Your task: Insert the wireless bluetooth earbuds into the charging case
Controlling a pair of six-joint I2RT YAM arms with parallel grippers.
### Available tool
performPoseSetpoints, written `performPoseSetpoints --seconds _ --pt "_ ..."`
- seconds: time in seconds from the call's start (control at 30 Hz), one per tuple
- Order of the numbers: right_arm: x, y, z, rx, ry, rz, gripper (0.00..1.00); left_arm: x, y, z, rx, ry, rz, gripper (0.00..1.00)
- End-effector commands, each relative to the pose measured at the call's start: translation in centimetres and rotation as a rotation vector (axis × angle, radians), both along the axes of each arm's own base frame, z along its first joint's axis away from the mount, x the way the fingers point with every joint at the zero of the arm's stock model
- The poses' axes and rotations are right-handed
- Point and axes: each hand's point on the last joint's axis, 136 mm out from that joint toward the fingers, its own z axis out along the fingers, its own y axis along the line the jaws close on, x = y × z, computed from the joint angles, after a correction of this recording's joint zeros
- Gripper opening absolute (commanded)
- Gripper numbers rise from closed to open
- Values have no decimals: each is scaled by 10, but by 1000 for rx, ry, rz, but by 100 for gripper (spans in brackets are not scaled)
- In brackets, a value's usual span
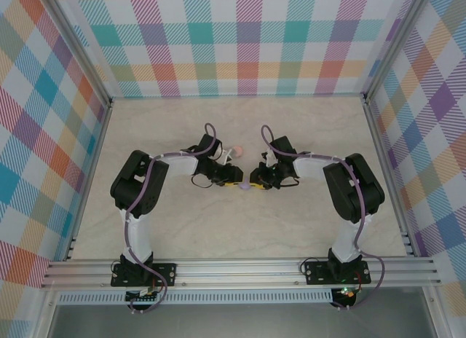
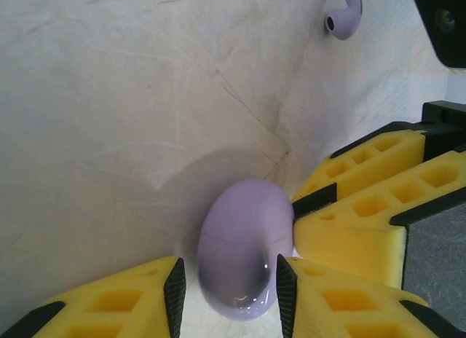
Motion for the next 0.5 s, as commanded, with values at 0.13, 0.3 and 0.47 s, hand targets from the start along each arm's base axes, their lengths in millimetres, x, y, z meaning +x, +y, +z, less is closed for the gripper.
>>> performPoseSetpoints --seconds 0.13,0.3,0.47 --pt "-3 -1 -15 -40 26 12 18 -14 -6 -3 -51 60 -2 39" --pt "-3 -2 -16 -45 25 14 18 -15 -12 3 -76 61 -12 37" --pt "-2 -1 -14 -44 19 18 18 -14 -15 2 -86 67 -8 36"
